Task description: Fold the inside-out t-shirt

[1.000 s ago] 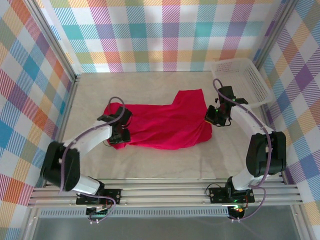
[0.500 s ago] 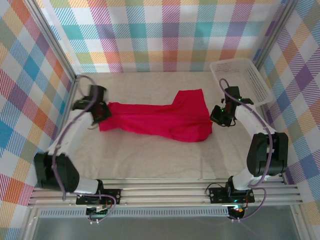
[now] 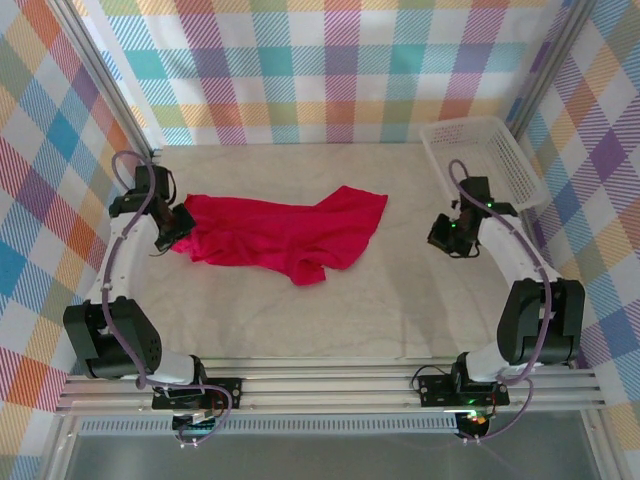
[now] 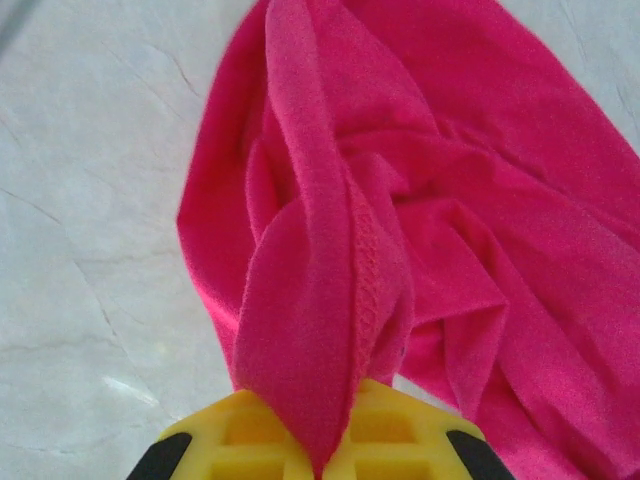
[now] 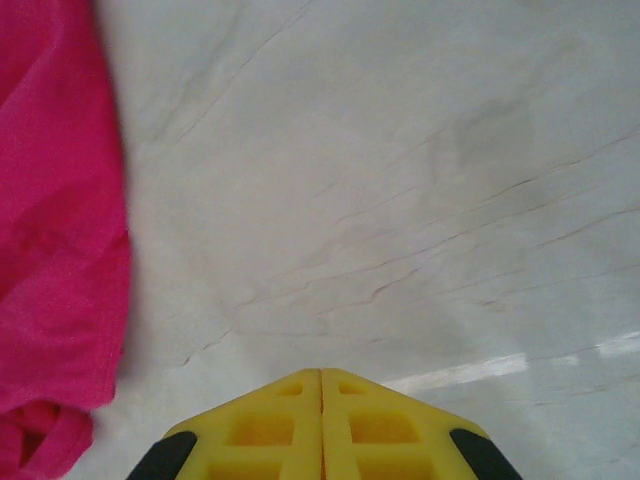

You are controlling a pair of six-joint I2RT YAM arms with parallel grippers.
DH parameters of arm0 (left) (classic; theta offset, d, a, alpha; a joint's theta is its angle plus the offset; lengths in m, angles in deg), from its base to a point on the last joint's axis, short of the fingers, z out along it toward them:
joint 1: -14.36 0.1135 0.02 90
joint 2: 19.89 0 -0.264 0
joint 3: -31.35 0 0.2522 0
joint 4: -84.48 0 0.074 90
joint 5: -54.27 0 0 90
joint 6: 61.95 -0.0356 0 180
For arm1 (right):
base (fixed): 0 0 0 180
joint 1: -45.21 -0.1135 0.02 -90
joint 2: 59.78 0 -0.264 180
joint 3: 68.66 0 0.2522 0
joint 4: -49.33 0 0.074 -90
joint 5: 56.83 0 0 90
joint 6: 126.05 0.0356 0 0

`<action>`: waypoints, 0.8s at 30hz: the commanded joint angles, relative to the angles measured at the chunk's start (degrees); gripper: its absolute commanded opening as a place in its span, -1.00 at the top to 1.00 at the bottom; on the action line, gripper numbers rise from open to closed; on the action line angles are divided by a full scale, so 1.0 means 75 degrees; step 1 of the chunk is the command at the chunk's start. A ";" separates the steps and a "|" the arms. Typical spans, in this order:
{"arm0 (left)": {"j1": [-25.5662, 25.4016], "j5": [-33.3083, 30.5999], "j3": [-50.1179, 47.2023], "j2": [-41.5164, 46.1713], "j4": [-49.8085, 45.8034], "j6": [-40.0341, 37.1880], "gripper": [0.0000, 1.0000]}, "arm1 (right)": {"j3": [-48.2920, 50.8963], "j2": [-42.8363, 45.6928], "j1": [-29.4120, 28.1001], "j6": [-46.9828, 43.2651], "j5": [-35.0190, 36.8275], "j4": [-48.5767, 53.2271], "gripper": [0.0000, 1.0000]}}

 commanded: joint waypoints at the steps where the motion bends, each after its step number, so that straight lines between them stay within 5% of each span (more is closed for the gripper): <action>1: 0.0022 0.0460 -0.0128 0.0181 0.0175 0.0042 1.00 | -0.0208 0.0102 -0.1472 0.0218 -0.0558 -0.0267 0.74; 4: 0.0027 0.0401 -0.0094 0.0135 0.0151 0.0039 1.00 | -0.0111 -0.0185 -0.2943 0.0798 -0.0427 -0.1219 0.07; 7: 0.0027 0.0376 -0.0035 0.0157 0.0151 0.0082 1.00 | -0.0425 -0.1027 -0.4055 0.1121 -0.0102 -0.1616 -0.33; 10: 0.0026 0.0390 0.0037 0.0155 0.0140 0.0111 1.00 | -0.1021 -0.2040 -0.4886 0.1295 0.0118 -0.1736 -0.55; 17: 0.0023 0.0471 0.0050 0.0210 0.0158 0.0141 1.00 | -0.2870 -0.3983 -0.5836 0.1321 0.0998 -0.1361 -0.64; 19: 0.0027 0.0527 0.0032 0.0216 0.0166 0.0168 1.00 | -0.3186 -0.4324 -0.5858 0.1378 0.1000 -0.1273 -0.58; 20: 0.0021 0.0575 0.0027 0.0226 0.0174 0.0182 1.00 | -0.3247 -0.4418 -0.5870 0.1403 0.0988 -0.1295 -0.39; 23: 0.0081 0.0618 0.0003 0.0261 0.0209 0.0216 1.00 | -0.3227 -0.4245 -0.5771 0.1427 0.1037 -0.1130 0.91; 24: 0.0145 0.0607 0.0013 0.0278 0.0209 0.0218 1.00 | -0.3093 -0.3976 -0.5663 0.1405 0.1046 -0.1023 1.00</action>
